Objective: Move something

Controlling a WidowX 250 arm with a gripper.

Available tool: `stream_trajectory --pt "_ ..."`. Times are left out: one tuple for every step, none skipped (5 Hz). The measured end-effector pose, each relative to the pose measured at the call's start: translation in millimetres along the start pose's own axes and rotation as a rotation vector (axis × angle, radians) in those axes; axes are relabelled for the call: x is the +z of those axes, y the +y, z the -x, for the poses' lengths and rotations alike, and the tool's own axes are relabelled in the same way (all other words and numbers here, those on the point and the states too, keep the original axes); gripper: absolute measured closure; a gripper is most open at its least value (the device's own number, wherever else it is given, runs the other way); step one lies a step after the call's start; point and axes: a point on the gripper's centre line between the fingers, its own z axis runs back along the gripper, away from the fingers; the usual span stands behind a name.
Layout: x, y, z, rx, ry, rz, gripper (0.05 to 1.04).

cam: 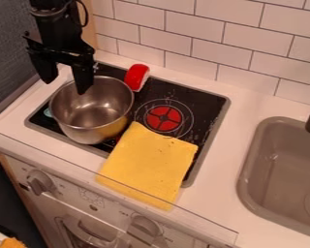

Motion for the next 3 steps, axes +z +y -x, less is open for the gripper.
stream_trajectory --pt "-7.3 -0.4 2.2 0.007 0.027 0.01 0.083" --pt "-8.8 13.8 -13.3 0.051 0.031 -0.004 0.083" --pt "-8.7 35.3 -33.5 0.109 0.027 -0.025 0.083"
